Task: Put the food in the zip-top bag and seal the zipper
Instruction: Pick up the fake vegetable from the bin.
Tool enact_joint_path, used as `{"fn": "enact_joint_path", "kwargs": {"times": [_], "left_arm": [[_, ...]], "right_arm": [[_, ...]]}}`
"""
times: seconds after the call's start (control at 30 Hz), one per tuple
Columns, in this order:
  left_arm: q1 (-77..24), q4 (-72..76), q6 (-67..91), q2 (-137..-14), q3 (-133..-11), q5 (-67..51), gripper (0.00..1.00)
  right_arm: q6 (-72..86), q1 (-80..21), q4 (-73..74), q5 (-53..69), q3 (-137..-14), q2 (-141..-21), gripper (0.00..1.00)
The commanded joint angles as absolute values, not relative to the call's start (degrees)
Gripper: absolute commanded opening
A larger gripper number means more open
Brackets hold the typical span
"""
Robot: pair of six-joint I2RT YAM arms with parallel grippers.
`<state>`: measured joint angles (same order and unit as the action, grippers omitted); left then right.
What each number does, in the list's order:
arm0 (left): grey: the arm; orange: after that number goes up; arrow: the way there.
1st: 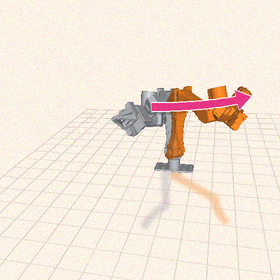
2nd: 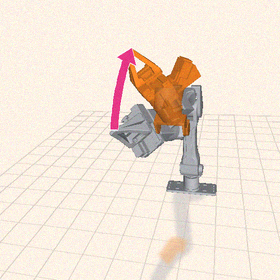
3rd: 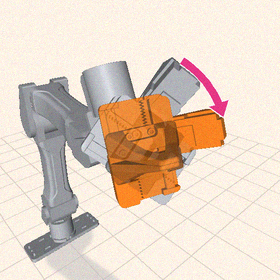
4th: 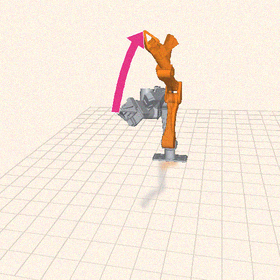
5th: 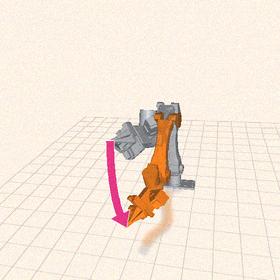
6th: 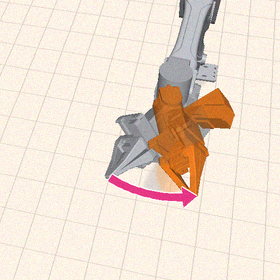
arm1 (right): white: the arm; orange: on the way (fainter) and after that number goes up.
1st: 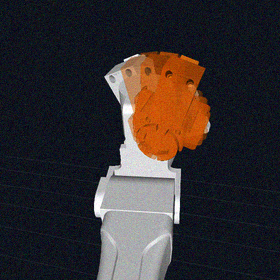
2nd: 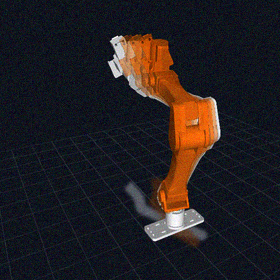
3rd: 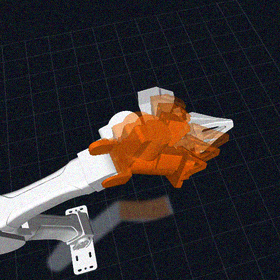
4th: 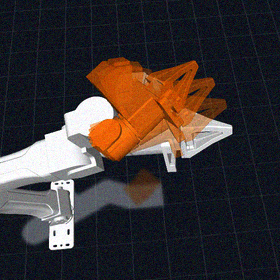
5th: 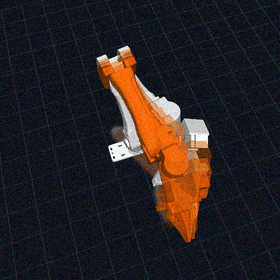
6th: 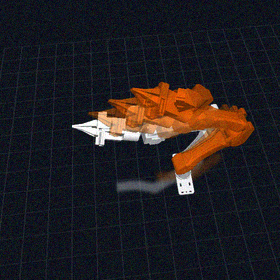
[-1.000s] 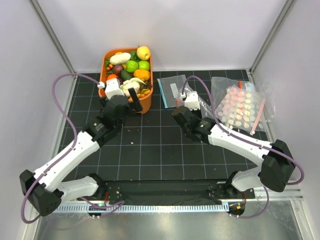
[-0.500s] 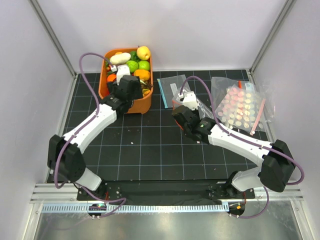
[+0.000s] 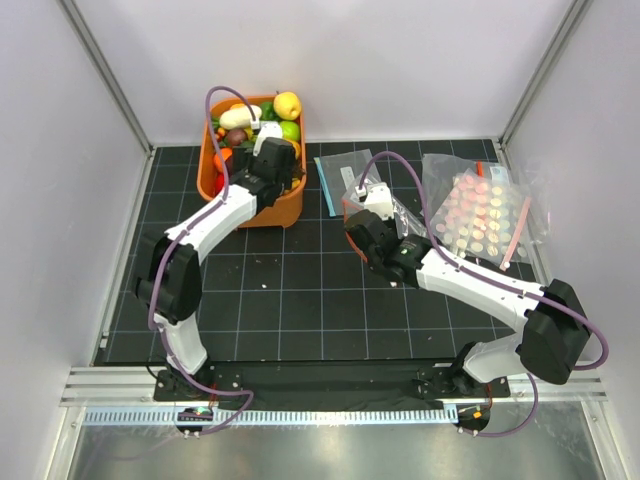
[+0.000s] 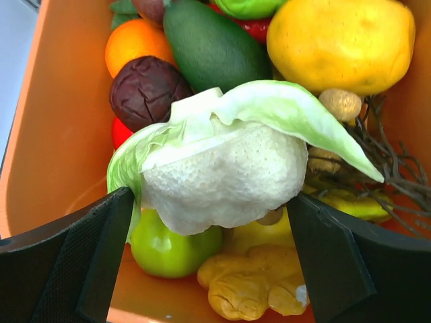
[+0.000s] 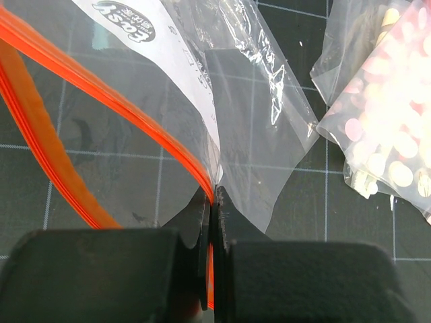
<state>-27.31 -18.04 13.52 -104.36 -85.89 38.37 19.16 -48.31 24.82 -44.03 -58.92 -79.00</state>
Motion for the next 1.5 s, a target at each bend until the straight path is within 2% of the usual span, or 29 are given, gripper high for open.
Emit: {"fn": "enact_joint_path", "kwargs": {"times": [0.0,0.27,0.43,0.57,0.87,1.2,1.23,1.33,1.37,1.47], "left_arm": [[-26.46,-16.52,14.06,-103.71,-88.59,37.62,1.0],[-26.46,-19.59,13.01,-102.22,-90.7,39.64,1.0],[-25.93,-21.52,10.73,-101.16,-92.45,31.14,1.0],[-24.96,-29.6,9.94,-104.67,-101.66,25.23,1.0],[-23.82,-40.07,6.68,-112.58,-112.48,23.2,1.0],[-22.59,-42.8,7.82,-116.28,-110.39,21.36,1.0],[-22.33,-43.15,8.08,-116.71,-110.48,21.18,0.98],[-21.27,-44.82,9.05,-118.04,-112.14,21.09,0.71],[-21.1,-44.74,9.14,-117.86,-112.5,21.18,0.57],[-21.18,-43.51,9.67,-115.41,-111.98,21.88,0.36]], "right_arm": [[18.81,-48.08,22.59,-43.86,-58.89,-77.43,0.01],[18.9,-48.08,22.15,-43.68,-58.27,-76.73,0.01],[18.9,-48.08,22.24,-43.68,-58.36,-76.38,0.01],[18.9,-48.08,22.06,-42.72,-58.18,-76.2,0.01],[18.72,-48.08,21.97,-42.54,-58.18,-76.11,0.01],[18.63,-48.08,21.71,-42.8,-58.01,-76.11,0.01],[18.63,-48.08,21.8,-42.89,-57.92,-76.2,0.01],[18.63,-48.08,21.71,-42.89,-58.01,-76.29,0.01],[18.55,-48.16,21.62,-42.89,-57.92,-76.2,0.01],[18.63,-48.16,21.71,-43.07,-57.92,-76.46,0.01]]}}
